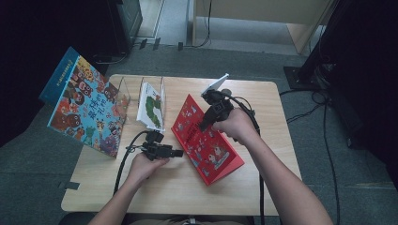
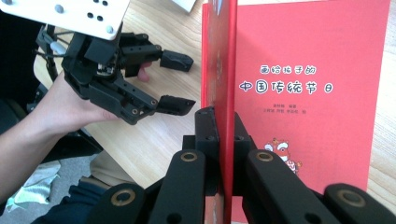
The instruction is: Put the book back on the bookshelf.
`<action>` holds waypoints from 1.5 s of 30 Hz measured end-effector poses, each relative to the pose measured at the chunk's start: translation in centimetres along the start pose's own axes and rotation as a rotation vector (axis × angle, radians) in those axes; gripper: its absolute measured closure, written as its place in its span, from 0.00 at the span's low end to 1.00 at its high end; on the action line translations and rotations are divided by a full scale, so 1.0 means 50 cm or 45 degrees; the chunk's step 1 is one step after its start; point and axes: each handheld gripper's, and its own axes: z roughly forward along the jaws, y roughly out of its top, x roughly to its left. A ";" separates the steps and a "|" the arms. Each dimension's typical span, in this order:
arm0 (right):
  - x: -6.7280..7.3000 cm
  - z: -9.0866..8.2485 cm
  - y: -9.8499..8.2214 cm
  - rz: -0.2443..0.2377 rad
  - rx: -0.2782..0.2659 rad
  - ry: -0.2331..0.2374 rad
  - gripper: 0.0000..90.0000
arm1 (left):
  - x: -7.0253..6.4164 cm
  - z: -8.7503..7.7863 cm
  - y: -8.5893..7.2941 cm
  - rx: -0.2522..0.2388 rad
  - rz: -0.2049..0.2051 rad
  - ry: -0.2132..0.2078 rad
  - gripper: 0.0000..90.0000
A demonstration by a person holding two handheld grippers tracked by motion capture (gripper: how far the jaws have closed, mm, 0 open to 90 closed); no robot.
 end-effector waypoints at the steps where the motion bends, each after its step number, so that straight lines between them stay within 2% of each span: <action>1: 0.000 -0.001 -0.001 -0.007 -0.005 0.003 0.98 | -0.002 -0.002 0.002 -0.010 0.025 -0.003 0.32; 3: 0.000 -0.005 -0.003 -0.008 -0.004 0.010 0.98 | -0.008 -0.006 0.009 -0.016 0.081 0.001 0.31; 5: -0.001 -0.009 -0.005 -0.025 -0.017 0.016 0.98 | -0.010 -0.008 0.015 -0.022 0.110 -0.007 0.31; 11: 0.000 -0.022 -0.011 -0.042 -0.035 0.032 0.99 | -0.013 -0.013 0.035 -0.015 0.105 -0.019 0.31; 15: 0.003 -0.029 -0.014 -0.056 -0.043 0.041 0.98 | -0.014 -0.014 0.045 -0.024 0.097 -0.048 0.30; 18: 0.004 -0.032 -0.016 -0.072 -0.054 0.045 0.98 | -0.016 -0.014 0.052 -0.024 0.084 -0.098 0.30; 25: 0.003 -0.047 -0.019 -0.072 -0.085 0.052 0.98 | -0.019 -0.015 0.066 -0.030 0.068 -0.155 0.28; 32: 0.008 -0.067 -0.022 -0.088 -0.112 0.060 0.98 | -0.031 -0.018 0.084 -0.025 0.090 -0.196 0.24; 36: 0.011 -0.072 -0.025 -0.099 -0.127 0.055 0.98 | -0.031 -0.018 0.088 -0.030 0.077 -0.221 0.22; 39: 0.014 -0.075 -0.029 -0.107 -0.129 0.061 0.98 | -0.030 -0.018 0.088 -0.028 0.088 -0.240 0.19; 43: 0.013 -0.075 -0.032 -0.118 -0.140 0.074 0.97 | -0.027 -0.016 0.092 -0.038 0.041 -0.277 0.16; 45: 0.014 -0.074 -0.033 -0.126 -0.146 0.079 0.97 | -0.022 -0.015 0.093 -0.035 0.043 -0.297 0.15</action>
